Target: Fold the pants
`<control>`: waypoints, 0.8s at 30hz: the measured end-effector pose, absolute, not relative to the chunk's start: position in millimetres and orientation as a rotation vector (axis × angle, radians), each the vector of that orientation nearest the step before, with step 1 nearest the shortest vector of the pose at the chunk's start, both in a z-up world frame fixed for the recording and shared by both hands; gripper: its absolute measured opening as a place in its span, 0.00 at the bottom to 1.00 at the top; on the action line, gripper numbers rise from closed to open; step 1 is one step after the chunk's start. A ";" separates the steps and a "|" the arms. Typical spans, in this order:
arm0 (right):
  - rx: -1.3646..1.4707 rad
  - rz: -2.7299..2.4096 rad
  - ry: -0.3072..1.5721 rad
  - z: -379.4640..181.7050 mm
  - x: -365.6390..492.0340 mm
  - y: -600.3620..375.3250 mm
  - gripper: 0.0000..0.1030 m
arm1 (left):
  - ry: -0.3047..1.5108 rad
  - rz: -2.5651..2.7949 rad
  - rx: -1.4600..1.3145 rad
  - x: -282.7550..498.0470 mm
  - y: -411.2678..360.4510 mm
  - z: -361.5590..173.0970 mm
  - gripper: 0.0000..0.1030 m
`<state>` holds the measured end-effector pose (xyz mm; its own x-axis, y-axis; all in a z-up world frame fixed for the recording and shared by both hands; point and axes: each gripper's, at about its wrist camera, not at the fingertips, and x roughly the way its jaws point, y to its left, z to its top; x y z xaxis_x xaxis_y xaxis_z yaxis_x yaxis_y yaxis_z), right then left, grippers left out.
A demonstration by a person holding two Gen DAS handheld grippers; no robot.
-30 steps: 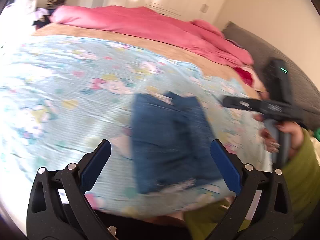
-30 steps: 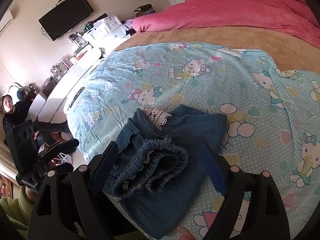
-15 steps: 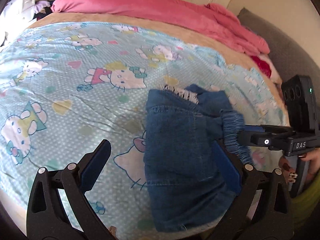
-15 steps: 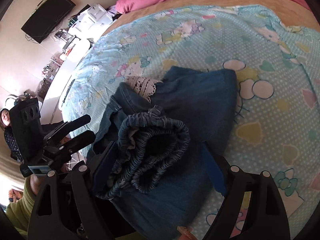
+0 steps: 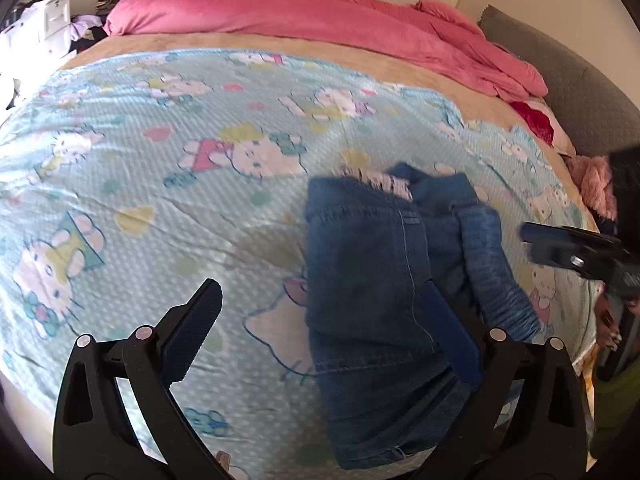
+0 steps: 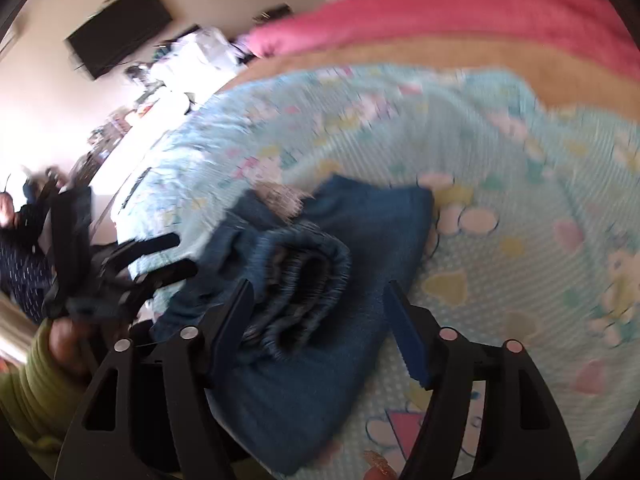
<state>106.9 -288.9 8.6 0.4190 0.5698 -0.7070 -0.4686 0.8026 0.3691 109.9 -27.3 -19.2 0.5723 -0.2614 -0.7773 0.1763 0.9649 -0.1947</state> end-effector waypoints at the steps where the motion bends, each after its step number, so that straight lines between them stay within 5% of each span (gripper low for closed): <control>1: 0.082 0.684 0.894 18.9 94.9 -286.8 0.65 | 0.921 -0.250 -0.098 112.4 -24.0 -15.3 0.91; 4: -0.112 0.813 0.796 40.1 50.8 -259.4 0.65 | 0.921 -0.233 -0.106 123.8 -15.4 -7.0 0.86; 8: -0.308 0.981 0.753 33.1 17.3 -209.6 0.61 | 0.954 -0.283 -0.107 138.7 -21.7 -4.8 0.56; 15: -0.530 1.013 0.764 -2.9 20.1 -152.3 0.51 | 1.011 -0.330 -0.052 143.1 -49.5 -20.9 0.56; 17: -0.579 1.019 0.763 -14.5 22.8 -142.1 0.31 | 1.026 -0.328 -0.050 145.9 -52.6 -27.4 0.56; 18: -0.582 1.040 0.791 -19.7 25.2 -140.3 0.06 | 1.033 -0.325 -0.045 147.1 -54.1 -30.5 0.56; 24: -0.553 1.081 0.912 -30.8 23.9 -153.8 0.04 | 1.033 -0.324 -0.008 150.5 -61.6 -38.1 0.57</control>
<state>23.9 -153.8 -30.8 0.1784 0.5037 -0.8452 -0.9180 0.3943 0.0412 150.5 -61.6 -38.1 0.4693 -0.2681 -0.8414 0.2607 0.9524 -0.1581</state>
